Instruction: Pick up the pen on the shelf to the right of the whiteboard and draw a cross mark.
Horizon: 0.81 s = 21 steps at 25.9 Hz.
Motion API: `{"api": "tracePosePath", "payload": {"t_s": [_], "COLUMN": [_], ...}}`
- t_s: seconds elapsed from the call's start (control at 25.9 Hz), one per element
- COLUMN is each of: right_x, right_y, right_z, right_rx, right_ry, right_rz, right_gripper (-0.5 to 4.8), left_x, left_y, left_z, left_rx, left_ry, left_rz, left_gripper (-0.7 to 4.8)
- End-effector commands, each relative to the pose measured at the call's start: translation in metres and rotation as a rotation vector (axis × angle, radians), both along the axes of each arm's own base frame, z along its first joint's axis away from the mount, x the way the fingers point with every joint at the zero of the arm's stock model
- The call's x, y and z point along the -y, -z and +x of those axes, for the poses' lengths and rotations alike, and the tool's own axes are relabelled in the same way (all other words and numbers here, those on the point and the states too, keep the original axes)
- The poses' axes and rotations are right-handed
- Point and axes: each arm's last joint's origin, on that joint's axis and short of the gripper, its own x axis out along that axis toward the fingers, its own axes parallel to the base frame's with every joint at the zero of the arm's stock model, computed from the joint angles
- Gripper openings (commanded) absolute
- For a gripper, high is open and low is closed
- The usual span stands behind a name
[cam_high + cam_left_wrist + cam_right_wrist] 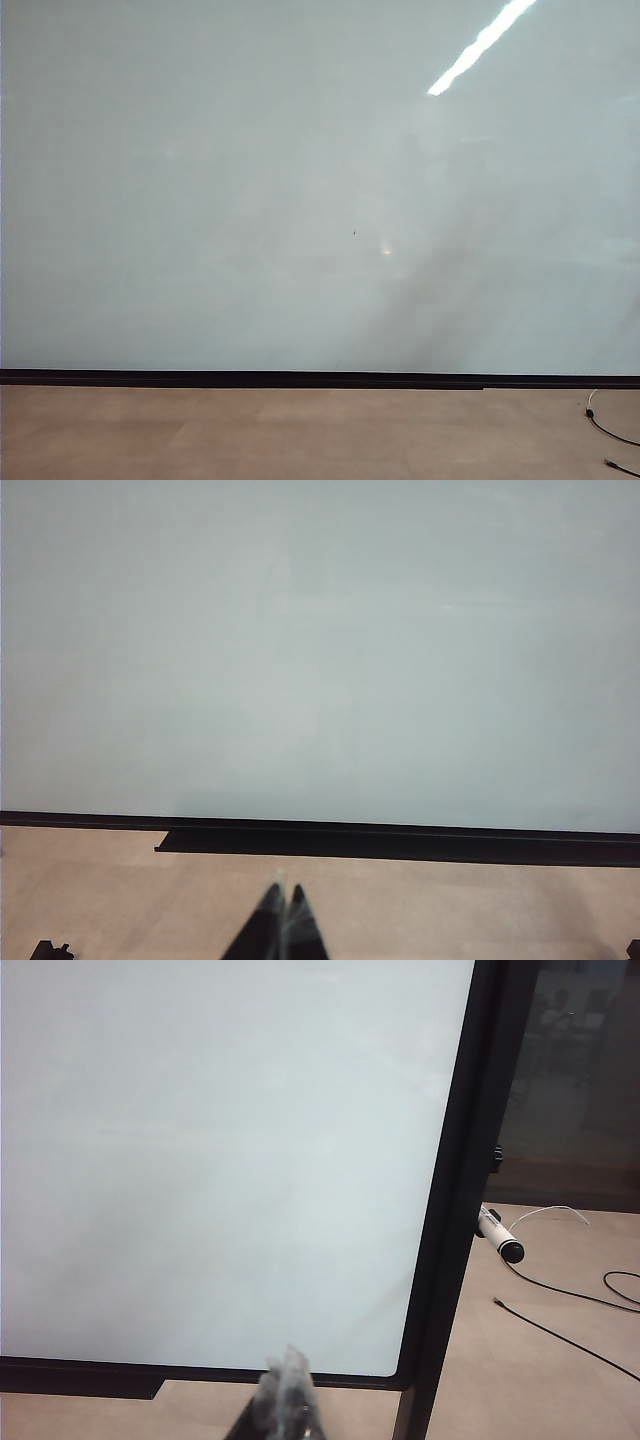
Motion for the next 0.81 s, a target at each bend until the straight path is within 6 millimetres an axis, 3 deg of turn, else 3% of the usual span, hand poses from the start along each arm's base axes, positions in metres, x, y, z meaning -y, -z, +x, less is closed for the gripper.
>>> {"api": "tracePosePath", "payload": {"t_s": [0.04, 0.62, 0.81], "right_x": [0.000, 0.002, 0.003], "right_y": [-0.002, -0.002, -0.012], "right_z": [0.000, -0.001, -0.003], "right_rx": [0.016, -0.022, -0.045], "right_ry": [0.000, 0.073, 0.122], "right_rz": [-0.002, 0.041, 0.047], "right_gripper": [-0.08, -0.09, -0.09], "left_x": [0.000, 0.000, 0.000], "left_y": [-0.002, -0.002, -0.002], "left_z": [0.000, 0.000, 0.000], "left_rx": [0.013, 0.013, 0.013], "left_ry": [0.004, 0.004, 0.004], "left_rz": [0.004, 0.004, 0.004], "left_gripper": [-0.04, -0.05, -0.04]}}
